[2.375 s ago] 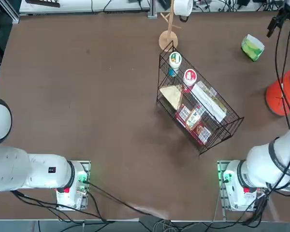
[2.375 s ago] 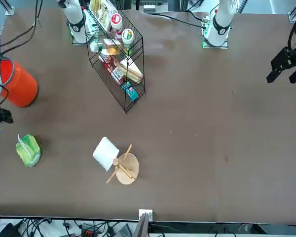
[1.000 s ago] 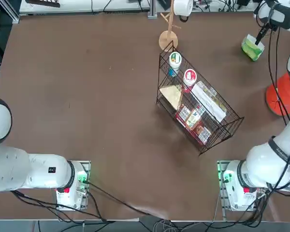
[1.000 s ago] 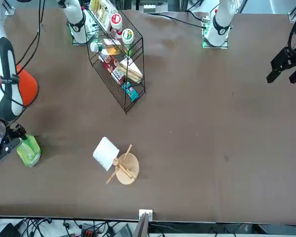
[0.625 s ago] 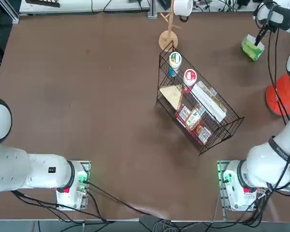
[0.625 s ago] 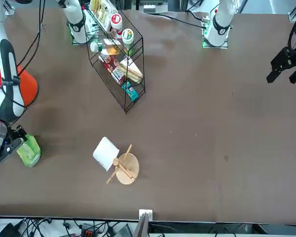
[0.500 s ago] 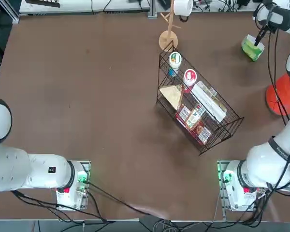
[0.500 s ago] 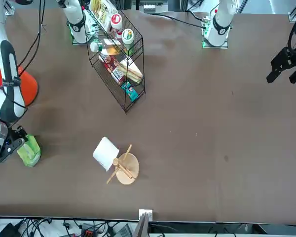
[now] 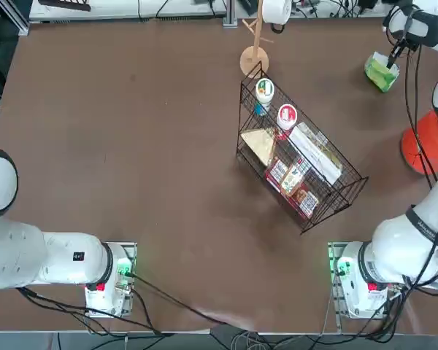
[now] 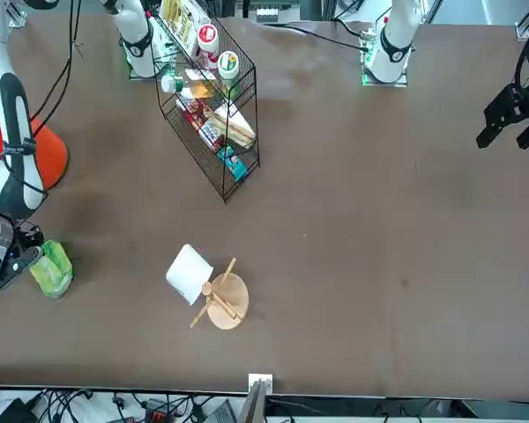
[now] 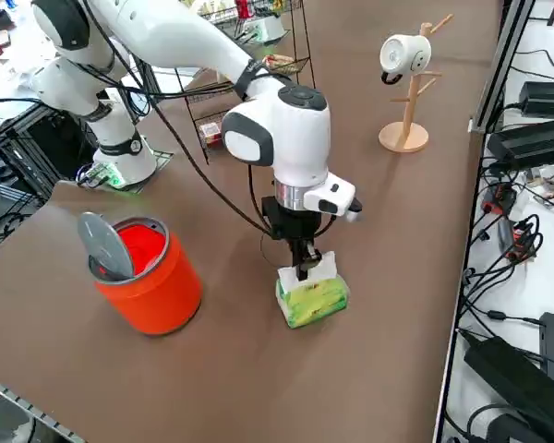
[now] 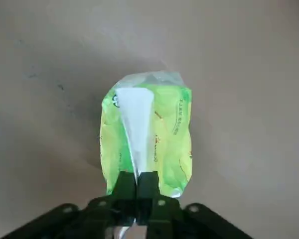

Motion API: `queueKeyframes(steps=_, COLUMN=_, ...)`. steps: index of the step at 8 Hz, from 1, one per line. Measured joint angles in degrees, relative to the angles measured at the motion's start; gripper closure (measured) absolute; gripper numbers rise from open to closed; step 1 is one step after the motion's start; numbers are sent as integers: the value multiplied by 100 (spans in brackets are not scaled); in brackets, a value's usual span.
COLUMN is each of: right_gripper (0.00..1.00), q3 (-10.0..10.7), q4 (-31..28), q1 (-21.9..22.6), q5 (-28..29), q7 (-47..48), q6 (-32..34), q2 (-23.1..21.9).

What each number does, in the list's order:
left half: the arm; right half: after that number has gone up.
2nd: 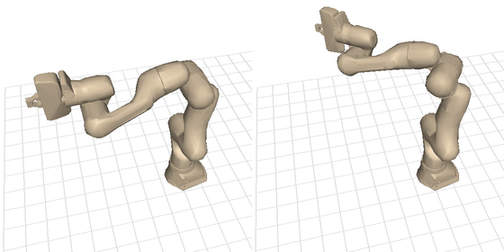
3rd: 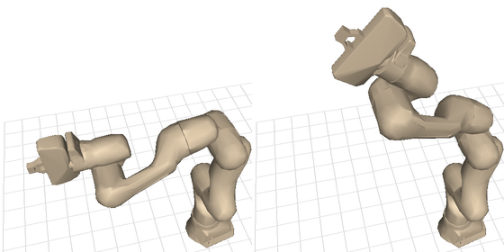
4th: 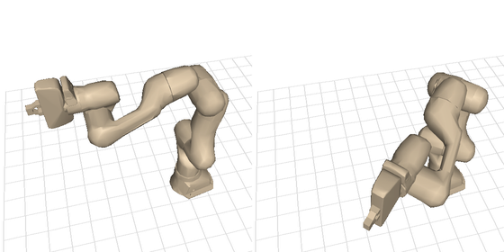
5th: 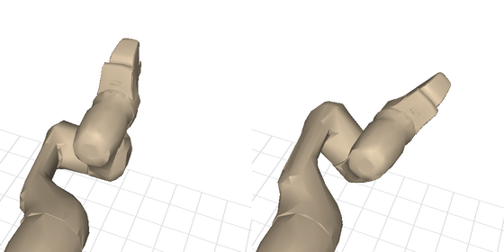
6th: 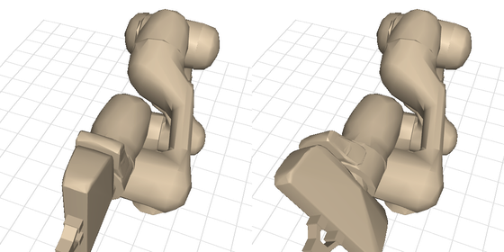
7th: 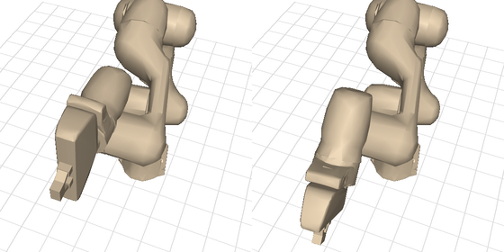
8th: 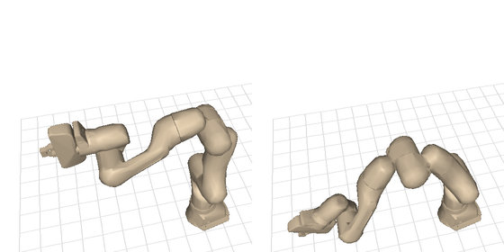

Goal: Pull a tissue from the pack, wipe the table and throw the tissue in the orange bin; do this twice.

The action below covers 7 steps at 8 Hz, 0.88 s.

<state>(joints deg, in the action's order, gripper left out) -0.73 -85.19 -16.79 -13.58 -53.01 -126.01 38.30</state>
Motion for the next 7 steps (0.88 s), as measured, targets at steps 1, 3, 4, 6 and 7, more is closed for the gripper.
queueKeyframes(steps=1, right_gripper=99, q3=0, q4=49, q1=-3, q5=1, q7=0, q6=1, q2=-26)
queueKeyframes(steps=3, right_gripper=99, q3=-3, q4=137, q1=-2, q5=18, q7=1, q6=240, q2=-229)
queueKeyframes(steps=4, right_gripper=99, q3=-5, q4=151, q1=-1, q5=158, q7=10, q6=477, q2=-398)
queueKeyframes(steps=6, right_gripper=99, q3=-5, q4=161, q1=0, q5=549, q7=11, q6=988, q2=-714)
queueKeyframes(steps=7, right_gripper=99, q3=-5, q4=163, q1=0, q5=607, q7=20, q6=1202, q2=-835)
